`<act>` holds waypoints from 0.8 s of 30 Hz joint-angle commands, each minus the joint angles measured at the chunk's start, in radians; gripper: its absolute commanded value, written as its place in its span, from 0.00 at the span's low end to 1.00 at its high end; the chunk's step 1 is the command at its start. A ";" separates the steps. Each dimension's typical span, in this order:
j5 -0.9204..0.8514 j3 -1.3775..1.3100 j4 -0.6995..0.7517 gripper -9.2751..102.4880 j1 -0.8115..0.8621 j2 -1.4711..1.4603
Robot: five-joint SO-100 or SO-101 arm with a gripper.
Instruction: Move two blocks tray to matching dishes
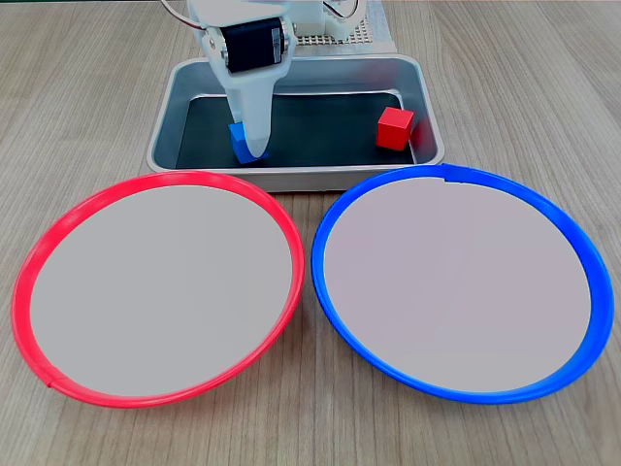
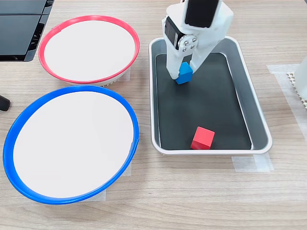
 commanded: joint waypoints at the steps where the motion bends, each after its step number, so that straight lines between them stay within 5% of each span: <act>1: 0.057 -0.138 0.143 0.08 -0.052 0.044; 5: 0.183 -0.403 0.245 0.08 -0.215 0.054; 10: 0.282 -0.716 0.126 0.08 -0.394 -0.133; 16: 0.199 -0.732 -0.034 0.10 -0.425 -0.325; 20: 0.066 -0.676 -0.037 0.32 -0.422 -0.373; 24: 0.049 -0.666 -0.005 0.30 -0.419 -0.357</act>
